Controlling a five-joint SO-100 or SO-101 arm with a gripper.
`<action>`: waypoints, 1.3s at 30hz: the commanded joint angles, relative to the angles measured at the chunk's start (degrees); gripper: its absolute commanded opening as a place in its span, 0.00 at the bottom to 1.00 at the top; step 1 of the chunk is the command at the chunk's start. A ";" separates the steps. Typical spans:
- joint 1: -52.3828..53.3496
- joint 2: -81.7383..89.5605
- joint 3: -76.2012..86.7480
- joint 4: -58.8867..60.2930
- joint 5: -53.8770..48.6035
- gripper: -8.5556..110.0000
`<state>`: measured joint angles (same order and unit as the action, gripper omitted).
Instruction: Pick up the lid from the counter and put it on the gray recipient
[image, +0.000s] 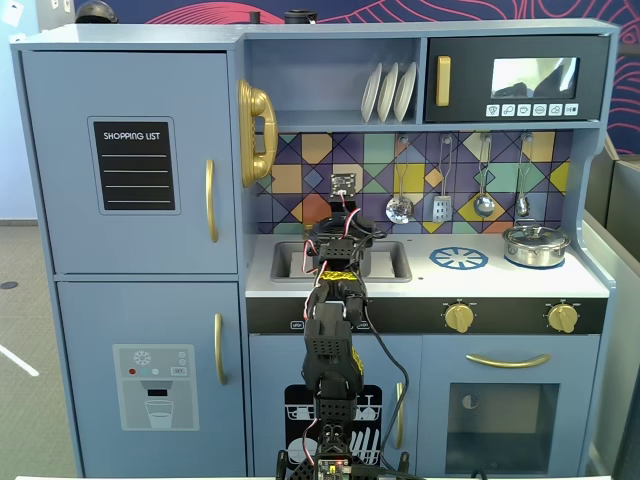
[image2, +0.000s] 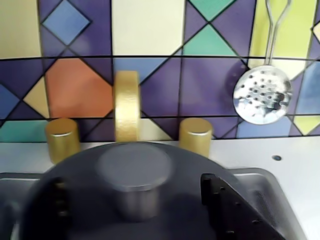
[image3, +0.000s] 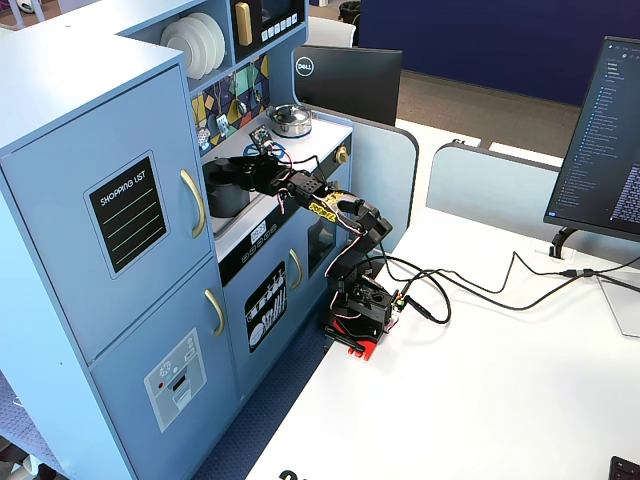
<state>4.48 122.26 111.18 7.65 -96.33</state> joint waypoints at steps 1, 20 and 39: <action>-0.62 5.01 -3.69 0.09 0.26 0.34; -0.35 45.88 14.85 64.34 4.57 0.10; -1.41 59.50 60.73 71.72 13.97 0.07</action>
<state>3.52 181.41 171.65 75.32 -85.34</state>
